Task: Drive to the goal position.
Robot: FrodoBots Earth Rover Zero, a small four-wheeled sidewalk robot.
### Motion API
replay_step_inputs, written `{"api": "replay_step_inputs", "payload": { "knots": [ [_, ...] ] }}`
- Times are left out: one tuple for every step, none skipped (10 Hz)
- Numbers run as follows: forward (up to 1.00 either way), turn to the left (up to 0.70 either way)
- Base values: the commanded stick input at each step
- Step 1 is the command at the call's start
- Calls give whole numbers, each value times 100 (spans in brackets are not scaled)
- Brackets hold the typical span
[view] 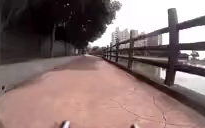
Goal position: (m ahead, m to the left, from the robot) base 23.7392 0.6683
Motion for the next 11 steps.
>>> {"api": "replay_step_inputs", "payload": {
  "knots": [
    [100,0],
    [100,0],
    [100,0],
    [100,0],
    [100,0],
    [100,0],
    [100,0],
    [100,0],
    [100,0],
    [100,0],
    [100,0]
  ]
}}
